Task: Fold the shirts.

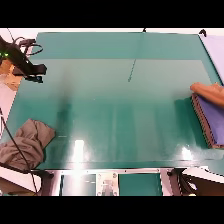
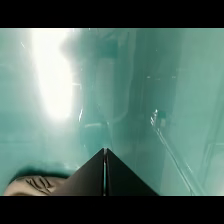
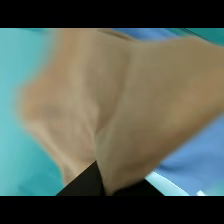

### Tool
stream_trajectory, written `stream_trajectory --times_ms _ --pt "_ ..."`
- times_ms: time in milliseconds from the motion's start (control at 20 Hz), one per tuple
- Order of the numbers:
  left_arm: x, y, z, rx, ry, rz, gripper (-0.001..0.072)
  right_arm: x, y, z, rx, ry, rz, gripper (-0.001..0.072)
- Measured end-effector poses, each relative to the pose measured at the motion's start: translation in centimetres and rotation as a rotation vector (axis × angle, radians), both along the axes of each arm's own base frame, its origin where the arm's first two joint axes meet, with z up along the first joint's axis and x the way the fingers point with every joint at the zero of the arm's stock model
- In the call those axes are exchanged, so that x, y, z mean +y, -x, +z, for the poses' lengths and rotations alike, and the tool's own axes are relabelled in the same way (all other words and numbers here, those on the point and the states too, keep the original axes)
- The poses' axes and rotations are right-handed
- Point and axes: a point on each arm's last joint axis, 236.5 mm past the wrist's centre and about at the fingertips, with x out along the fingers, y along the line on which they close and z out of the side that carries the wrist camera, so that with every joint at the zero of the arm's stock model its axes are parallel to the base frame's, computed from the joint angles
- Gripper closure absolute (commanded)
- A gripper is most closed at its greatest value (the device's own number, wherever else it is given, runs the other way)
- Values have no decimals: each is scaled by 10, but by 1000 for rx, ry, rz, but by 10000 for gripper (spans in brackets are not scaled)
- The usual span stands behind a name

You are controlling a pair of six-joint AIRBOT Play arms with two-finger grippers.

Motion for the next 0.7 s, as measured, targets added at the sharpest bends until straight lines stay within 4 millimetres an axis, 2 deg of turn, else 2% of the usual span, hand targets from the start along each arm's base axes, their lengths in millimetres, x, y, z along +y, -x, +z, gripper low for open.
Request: stream_trajectory --times_ms 50,100,150,200,250,350,400,450,500,600,700 --pt "0 1 0 4 1 0 678 3 14 -18 58 -24 -17 697" --pt "0 1 0 6 1 -1 678 6 27 -36 117 -49 -30 628" --pt "-1 2 0 7 2 -1 678 11 39 -54 170 -77 -39 317" --pt "-1 2 0 9 2 -1 678 17 48 -68 208 -102 -42 105" --pt "-1 2 0 8 3 -2 678 21 57 -81 243 -124 -45 105" --pt "-1 3 0 12 3 -2 678 25 65 -91 276 -139 -49 109" --pt "-1 3 0 12 3 -2 679 24 64 -89 272 -136 -51 248" --pt "-1 3 0 12 3 -2 679 21 57 -83 244 -126 -52 563" --pt "-1 3 0 13 4 -2 679 20 43 -72 188 -112 -43 678" --pt "-2 5 3 11 9 1 680 24 -2 -44 40 -78 20 696" --pt "-8 11 13 -4 28 4 680 43 -51 -17 -87 -37 139 698"
